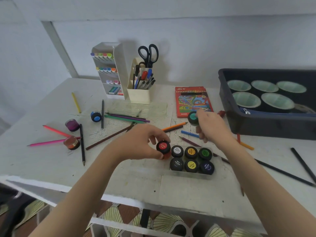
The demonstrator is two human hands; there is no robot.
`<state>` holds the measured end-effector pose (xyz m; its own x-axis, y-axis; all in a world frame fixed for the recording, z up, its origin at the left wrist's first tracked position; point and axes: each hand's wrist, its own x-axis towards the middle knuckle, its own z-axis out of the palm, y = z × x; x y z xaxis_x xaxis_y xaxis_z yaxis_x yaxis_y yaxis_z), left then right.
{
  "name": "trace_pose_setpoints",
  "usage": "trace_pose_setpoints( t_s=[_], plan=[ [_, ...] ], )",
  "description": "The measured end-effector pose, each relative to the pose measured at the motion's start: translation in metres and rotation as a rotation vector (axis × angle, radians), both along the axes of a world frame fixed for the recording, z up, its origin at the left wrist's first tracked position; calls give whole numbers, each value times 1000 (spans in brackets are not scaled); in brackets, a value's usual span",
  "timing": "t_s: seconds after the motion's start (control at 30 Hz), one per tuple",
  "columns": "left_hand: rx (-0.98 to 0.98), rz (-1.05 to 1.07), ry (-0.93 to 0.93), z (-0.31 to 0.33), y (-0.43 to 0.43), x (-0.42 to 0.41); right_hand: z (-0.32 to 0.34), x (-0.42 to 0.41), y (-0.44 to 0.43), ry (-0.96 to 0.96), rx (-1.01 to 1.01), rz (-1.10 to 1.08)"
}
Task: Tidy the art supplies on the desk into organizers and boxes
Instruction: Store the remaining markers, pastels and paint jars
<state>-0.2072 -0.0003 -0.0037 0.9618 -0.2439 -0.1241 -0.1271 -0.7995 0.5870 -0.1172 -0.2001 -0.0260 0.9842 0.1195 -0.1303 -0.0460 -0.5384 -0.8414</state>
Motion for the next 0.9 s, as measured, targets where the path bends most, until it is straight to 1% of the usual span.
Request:
trace_pose_setpoints(
  t_s=[0.13, 0.27, 0.33, 0.43, 0.5, 0.53, 0.6, 0.7, 0.8, 0.9],
  plan=[
    [-2, 0, -3, -8, -5, -11, 0, -25, 0, 171, 306, 94],
    [-50, 23, -13, -11, -4, -17, 1, -43, 3, 261, 450, 179],
    [-46, 25, 1, -14, -3, -20, 0, -48, 3, 338, 539, 191],
    [-63, 42, 5, -18, -4, -23, -2, -54, 0, 497, 782, 232],
    [-100, 75, -9, -20, -6, -24, -4, -58, -3, 574, 879, 286],
    [-111, 100, -13, -22, -8, -24, -4, -59, -3, 582, 876, 318],
    [-108, 138, -7, -24, -10, -26, -5, -60, -2, 548, 797, 372],
    [-100, 142, -1, -27, -11, -29, -8, -61, 2, 467, 666, 378],
    [-114, 163, -13, -28, -10, -32, -10, -61, 6, 435, 660, 351],
    [-75, 201, -40, -30, -11, -32, -8, -63, 10, 412, 656, 305]
  ],
)
